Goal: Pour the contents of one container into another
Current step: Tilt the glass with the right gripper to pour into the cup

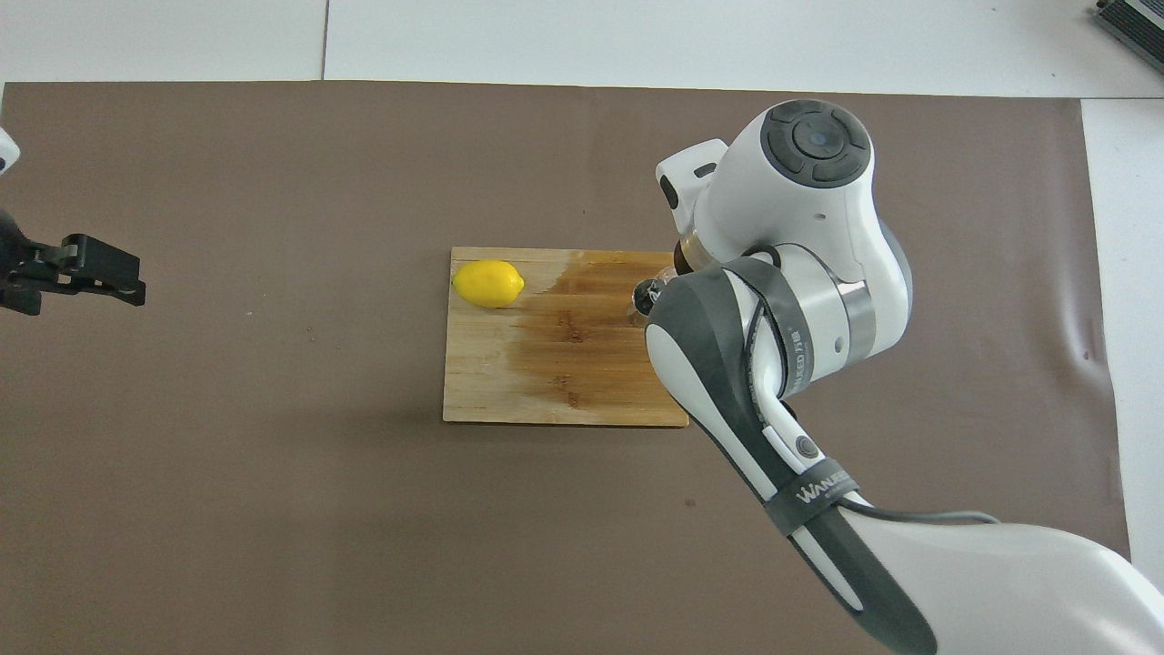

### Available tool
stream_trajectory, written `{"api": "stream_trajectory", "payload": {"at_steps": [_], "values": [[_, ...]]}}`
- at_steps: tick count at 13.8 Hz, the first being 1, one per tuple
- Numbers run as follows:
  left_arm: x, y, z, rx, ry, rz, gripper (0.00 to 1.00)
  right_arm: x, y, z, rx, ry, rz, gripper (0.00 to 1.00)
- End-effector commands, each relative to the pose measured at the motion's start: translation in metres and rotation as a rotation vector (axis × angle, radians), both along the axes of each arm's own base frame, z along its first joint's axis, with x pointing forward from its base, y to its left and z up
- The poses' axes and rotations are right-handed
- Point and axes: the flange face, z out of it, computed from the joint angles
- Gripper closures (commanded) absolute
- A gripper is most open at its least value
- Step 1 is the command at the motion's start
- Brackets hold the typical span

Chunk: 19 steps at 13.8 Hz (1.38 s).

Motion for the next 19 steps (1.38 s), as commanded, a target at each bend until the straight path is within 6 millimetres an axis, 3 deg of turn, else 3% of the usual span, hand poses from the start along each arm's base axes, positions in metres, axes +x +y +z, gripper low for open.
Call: {"api": "stream_trajectory", "payload": {"at_steps": [1,14,16,19], "values": [[-0.009,0.002,0.002,0.013,0.006,0.011,0.0,0.004,0.001,0.003,-0.039,-0.001,-0.01,1.0],[-0.009,0.002,0.001,0.013,0.007,0.011,0.0,0.005,-0.001,0.003,-0.011,0.007,-0.025,1.0],[-0.009,0.002,0.002,0.013,0.006,0.011,0.0,0.007,-0.006,0.015,0.077,0.01,-0.057,1.0],[-0.009,0.002,0.002,0.013,0.006,0.011,0.0,0.014,-0.034,0.047,0.228,-0.019,-0.068,1.0]]}}
